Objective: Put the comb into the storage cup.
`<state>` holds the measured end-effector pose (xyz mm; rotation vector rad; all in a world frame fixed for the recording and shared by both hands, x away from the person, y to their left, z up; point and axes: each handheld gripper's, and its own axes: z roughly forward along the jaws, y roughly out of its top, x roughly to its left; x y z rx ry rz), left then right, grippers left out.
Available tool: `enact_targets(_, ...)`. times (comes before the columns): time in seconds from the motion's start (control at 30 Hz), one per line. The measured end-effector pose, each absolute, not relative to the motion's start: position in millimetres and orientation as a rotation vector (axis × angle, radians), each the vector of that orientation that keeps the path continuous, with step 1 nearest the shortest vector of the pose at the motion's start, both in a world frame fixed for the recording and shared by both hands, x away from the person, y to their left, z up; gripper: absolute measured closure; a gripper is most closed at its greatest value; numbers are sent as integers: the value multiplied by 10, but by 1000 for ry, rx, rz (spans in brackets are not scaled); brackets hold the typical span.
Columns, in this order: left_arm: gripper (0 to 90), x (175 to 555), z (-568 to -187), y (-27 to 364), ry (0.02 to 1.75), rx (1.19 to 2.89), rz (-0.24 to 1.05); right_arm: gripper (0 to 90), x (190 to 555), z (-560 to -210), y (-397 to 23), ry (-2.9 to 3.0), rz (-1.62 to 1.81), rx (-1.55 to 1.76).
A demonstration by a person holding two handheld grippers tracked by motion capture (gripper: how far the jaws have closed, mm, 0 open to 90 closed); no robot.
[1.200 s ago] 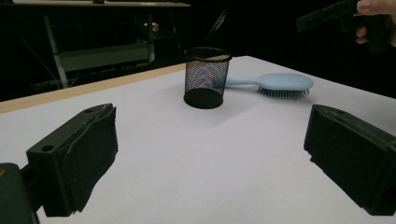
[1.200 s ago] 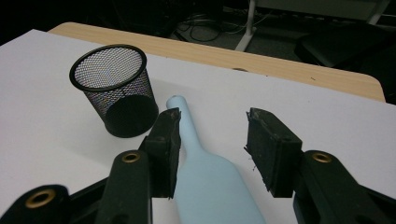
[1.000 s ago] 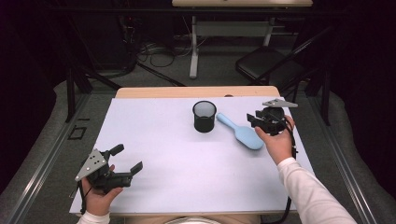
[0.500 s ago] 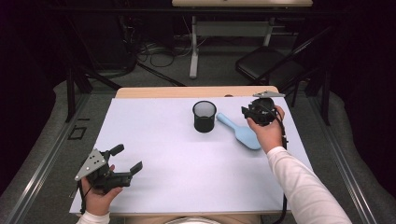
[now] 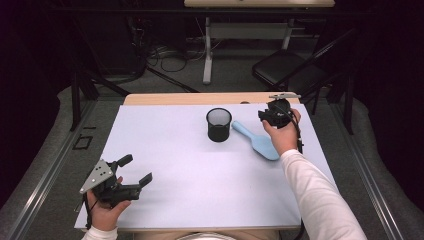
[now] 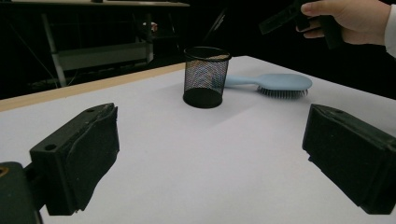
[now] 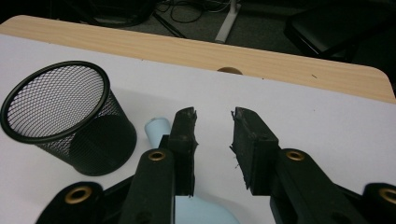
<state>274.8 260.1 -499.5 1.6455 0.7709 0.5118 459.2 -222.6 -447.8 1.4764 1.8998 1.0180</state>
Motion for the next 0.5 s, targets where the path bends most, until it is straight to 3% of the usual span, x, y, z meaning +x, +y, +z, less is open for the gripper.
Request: enact_targets(0.5,41,2754,-4999,2604,771,1647,508,711,4790,-4500,-2174,1866,1012,1522)
